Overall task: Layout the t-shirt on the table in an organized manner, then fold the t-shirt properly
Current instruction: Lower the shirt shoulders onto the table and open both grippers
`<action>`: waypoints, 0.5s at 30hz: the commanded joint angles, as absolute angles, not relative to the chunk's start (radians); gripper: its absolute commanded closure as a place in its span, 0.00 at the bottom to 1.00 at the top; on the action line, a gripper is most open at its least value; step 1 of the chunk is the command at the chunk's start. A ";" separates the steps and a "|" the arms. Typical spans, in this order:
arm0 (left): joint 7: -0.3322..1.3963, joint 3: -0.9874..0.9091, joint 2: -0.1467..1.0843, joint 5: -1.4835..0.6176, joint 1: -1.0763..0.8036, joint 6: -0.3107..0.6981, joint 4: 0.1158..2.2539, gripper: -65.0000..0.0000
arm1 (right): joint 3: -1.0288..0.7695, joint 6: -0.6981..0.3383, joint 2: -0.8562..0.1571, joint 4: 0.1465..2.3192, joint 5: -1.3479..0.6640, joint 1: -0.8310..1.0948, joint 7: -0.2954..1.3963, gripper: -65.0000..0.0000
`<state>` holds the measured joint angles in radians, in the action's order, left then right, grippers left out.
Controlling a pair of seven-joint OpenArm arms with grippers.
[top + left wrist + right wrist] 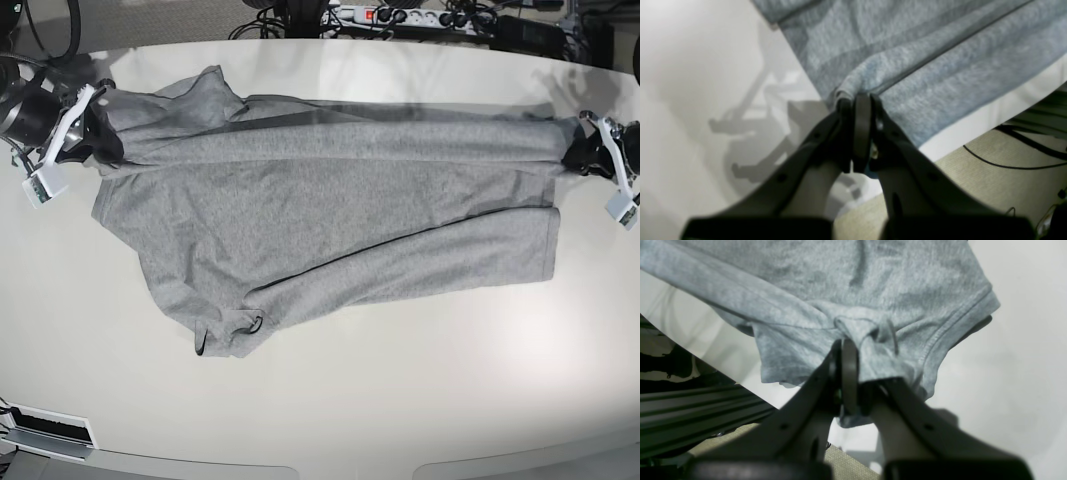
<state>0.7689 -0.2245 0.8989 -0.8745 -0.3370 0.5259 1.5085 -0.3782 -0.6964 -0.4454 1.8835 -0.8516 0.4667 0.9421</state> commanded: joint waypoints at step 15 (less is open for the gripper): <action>0.764 -0.238 0.925 -0.865 -0.319 0.451 1.517 0.38 | -0.386 -0.686 -0.460 1.895 -0.863 0.446 1.023 0.44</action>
